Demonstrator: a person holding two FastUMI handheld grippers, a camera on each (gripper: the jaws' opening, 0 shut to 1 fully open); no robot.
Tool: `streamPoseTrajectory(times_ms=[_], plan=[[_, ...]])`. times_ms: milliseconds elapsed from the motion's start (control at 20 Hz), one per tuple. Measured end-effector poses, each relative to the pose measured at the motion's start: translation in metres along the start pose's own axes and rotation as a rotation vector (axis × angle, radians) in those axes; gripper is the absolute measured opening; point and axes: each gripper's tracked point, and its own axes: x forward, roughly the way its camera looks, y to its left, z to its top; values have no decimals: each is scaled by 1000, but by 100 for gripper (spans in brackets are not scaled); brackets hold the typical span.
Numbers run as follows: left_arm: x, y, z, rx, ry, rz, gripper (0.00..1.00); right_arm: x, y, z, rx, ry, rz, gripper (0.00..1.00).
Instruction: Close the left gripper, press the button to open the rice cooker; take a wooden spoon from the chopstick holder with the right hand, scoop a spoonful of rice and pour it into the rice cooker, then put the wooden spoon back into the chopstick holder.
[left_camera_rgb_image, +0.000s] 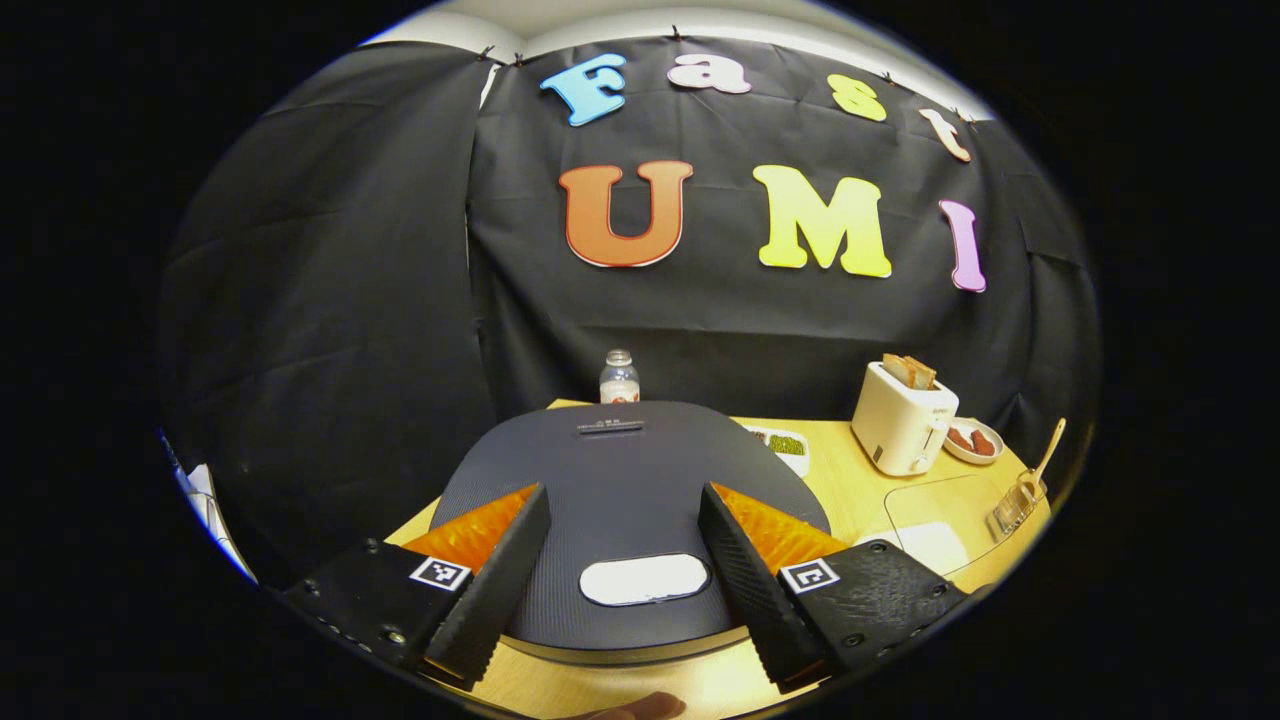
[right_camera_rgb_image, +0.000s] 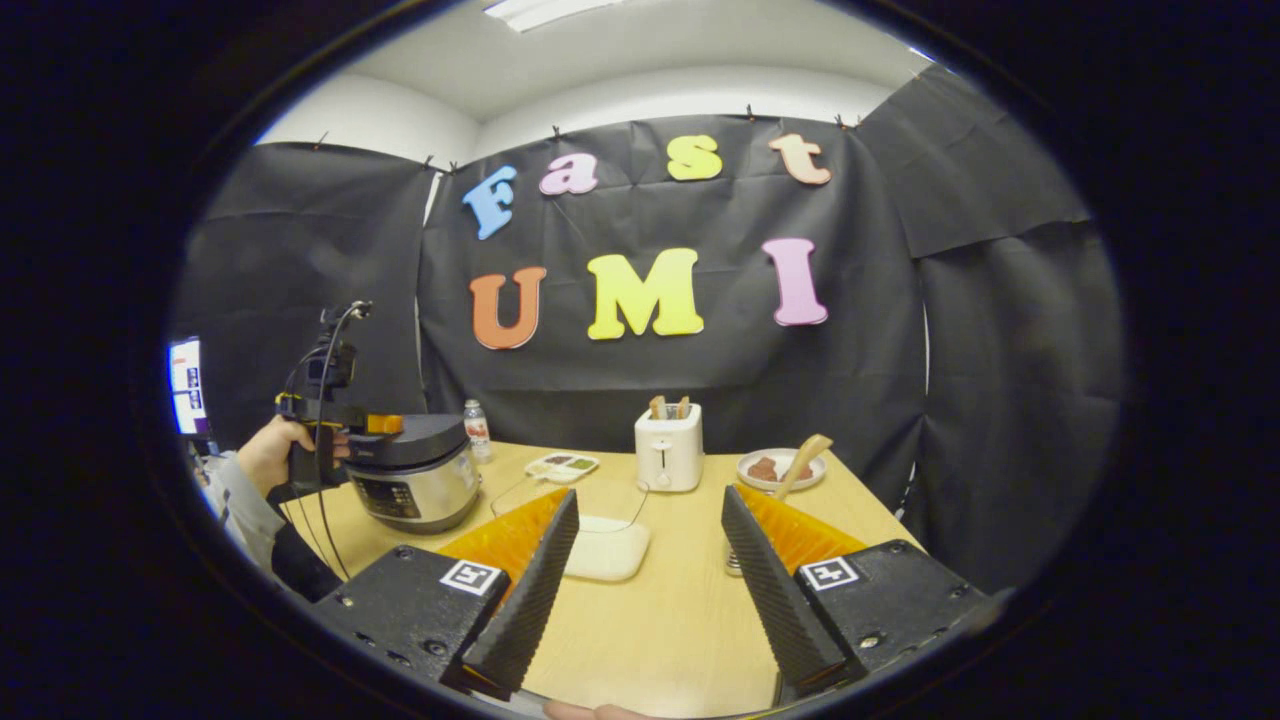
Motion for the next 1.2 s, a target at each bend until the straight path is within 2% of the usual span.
streamPoseTrajectory(times_ms=[200, 300, 550, 800, 1200], plan=[[-12, 1, -3, -24, -77, 28, 100, -2, -2, 7, -19, -20, -18, 93], [-17, 1, -4, -26, -118, 52, 98, -3, 0, 9, -20, -31, -25, 93], [-18, 1, -2, -6, -251, 66, 98, 0, 7, 5, -49, -42, -4, 94], [-18, 0, -9, -12, -238, 55, 98, 10, 3, -6, -26, -10, 3, 94], [-35, 1, -9, -2, -167, 69, 97, 8, -12, 0, -43, -21, -44, 93]])
